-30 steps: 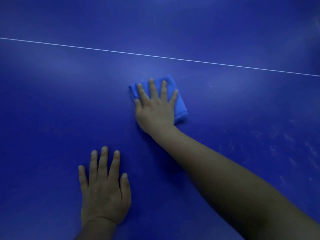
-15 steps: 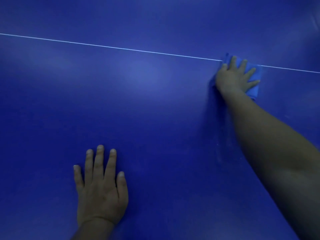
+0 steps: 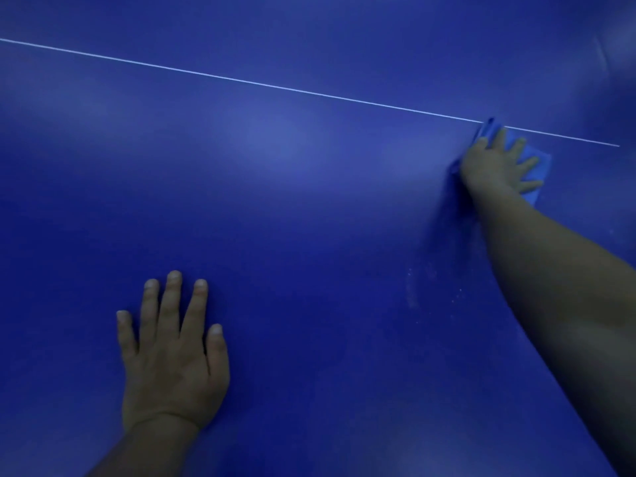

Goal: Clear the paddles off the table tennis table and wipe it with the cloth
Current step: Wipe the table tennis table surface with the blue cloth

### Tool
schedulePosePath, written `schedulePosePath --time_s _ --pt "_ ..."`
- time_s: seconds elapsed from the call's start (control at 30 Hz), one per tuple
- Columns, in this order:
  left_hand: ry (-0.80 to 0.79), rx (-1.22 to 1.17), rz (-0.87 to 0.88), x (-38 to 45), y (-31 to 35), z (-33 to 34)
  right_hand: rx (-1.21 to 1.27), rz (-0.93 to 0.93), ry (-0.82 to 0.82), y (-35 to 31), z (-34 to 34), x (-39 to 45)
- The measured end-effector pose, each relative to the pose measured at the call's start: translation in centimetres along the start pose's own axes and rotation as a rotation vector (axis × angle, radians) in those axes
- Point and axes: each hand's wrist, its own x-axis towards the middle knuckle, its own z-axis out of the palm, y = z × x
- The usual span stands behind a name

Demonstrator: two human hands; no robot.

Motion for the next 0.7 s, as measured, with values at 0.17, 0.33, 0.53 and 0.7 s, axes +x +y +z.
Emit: schedulePosePath --time_s 0.17,0.33,0.53,0.7 --pt "-0.008 0.006 -0.003 -0.1 0.1 -0.2 -0.145 -0.946 -0.080 -2.0 3.2 -10.7" --pt "0.020 -0.013 0.000 0.0 -0.1 0.0 -0.221 -1.307 -0.074 -0.1 2.8 -10.8" --pt "0.019 -0.015 0.007 0.0 -0.2 0.1 -0.098 -0.454 -0.038 3.7 0.0 -2.7" --pt "0.012 -0.027 0.001 -0.2 0.1 -0.2 -0.201 -1.355 -0.106 8.5 2.3 -15.2"
